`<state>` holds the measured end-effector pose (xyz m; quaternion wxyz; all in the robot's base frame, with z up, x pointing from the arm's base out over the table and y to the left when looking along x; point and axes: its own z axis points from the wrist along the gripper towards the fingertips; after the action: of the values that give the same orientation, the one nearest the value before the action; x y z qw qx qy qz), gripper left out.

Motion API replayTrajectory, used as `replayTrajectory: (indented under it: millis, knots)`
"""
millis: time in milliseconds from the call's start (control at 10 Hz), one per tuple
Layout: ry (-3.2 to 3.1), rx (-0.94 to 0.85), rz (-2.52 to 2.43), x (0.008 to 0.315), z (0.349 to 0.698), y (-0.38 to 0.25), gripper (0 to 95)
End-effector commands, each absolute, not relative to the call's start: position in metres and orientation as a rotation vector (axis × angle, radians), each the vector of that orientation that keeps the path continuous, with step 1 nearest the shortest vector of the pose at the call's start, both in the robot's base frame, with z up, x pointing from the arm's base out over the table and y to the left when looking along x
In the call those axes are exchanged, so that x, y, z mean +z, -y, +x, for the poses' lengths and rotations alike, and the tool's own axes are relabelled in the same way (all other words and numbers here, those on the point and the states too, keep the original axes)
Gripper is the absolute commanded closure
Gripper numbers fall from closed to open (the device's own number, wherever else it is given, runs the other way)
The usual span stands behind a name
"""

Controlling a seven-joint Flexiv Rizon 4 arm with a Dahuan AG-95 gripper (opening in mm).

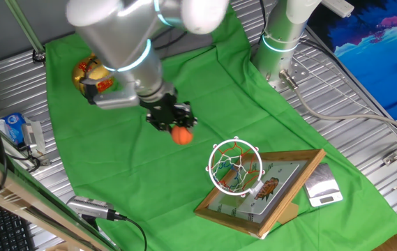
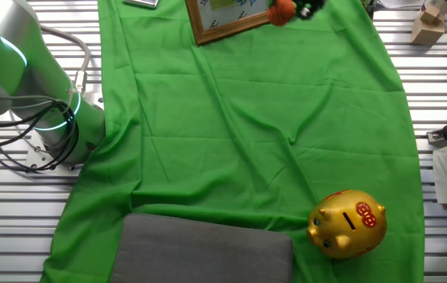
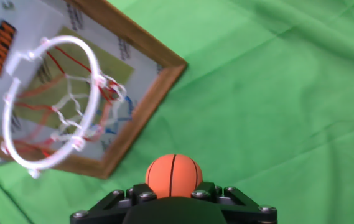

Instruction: Grab a basketball, release it and shoot it into the basket

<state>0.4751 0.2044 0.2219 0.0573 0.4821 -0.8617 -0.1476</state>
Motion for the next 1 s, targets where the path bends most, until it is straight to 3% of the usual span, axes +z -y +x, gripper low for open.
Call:
replayTrajectory:
  millis: [100, 1000]
  knots:
    - [2.613, -0.440, 1.443, 0.2250, 0.4732, -0.2155, 95.0]
    - [2.611, -0.438, 1.454, 0.2222, 0.4748, -0.2247, 95.0]
